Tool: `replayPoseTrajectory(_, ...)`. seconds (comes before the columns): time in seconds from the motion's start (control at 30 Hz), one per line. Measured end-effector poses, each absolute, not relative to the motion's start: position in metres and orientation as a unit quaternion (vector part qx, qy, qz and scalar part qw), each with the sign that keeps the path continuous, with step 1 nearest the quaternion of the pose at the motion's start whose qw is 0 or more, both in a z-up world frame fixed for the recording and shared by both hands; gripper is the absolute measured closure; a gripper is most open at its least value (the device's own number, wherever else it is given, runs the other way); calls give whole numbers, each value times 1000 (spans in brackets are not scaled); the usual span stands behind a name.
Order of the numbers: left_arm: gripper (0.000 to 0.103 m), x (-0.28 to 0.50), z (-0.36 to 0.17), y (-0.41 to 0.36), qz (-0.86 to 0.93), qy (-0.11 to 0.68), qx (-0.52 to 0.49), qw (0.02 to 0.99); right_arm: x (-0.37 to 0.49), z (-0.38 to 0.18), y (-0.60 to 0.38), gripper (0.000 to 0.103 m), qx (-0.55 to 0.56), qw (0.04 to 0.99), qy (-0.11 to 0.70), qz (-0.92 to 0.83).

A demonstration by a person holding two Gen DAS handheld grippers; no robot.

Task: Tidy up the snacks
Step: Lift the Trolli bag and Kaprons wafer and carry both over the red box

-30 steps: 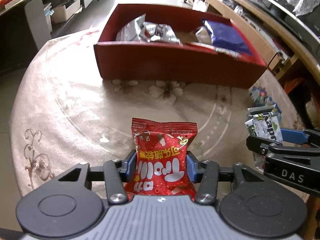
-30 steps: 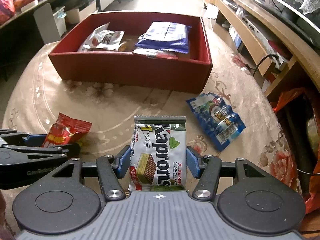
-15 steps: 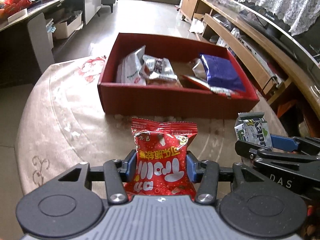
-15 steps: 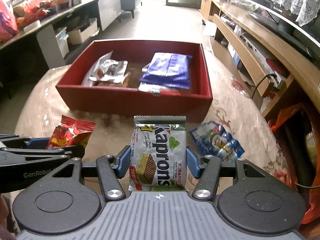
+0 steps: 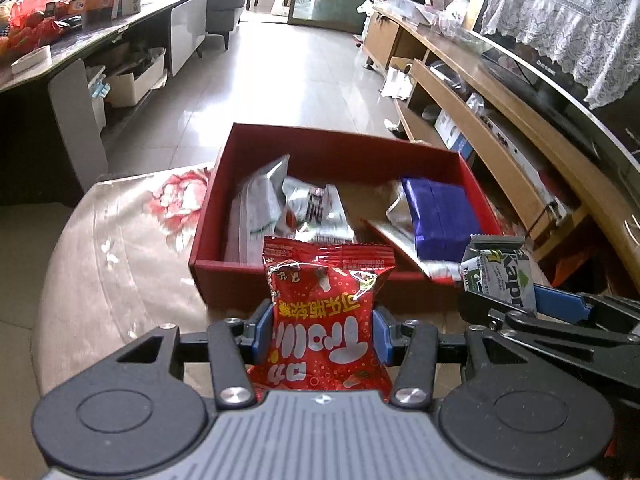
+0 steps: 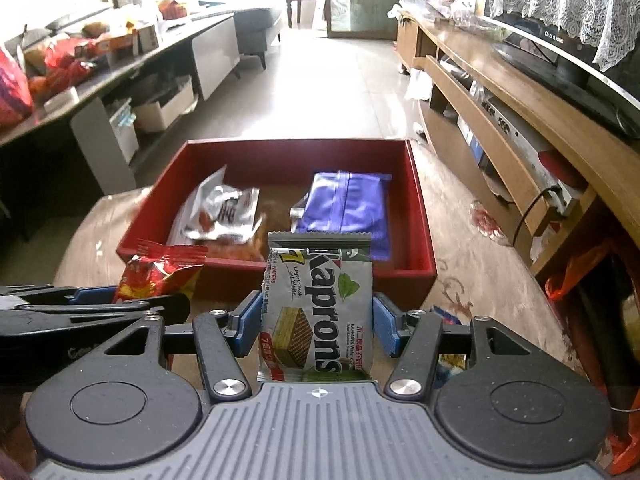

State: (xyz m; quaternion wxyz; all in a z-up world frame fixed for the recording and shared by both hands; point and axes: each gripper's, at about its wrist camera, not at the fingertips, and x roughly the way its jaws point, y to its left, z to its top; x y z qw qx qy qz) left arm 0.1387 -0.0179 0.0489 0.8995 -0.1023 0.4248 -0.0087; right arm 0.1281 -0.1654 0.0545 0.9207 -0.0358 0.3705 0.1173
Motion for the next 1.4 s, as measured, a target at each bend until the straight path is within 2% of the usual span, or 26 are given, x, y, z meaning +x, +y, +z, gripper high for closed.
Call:
replayPoseTrajectory(0.5,54,187,51,-18,10,421,-102,901,173,63,-165,38,-13,926,362,108)
replayPoseTrajectory(1.4,53,242,21,-21,42,444,-76,892,226,40,-154,38,-22,917,387,92)
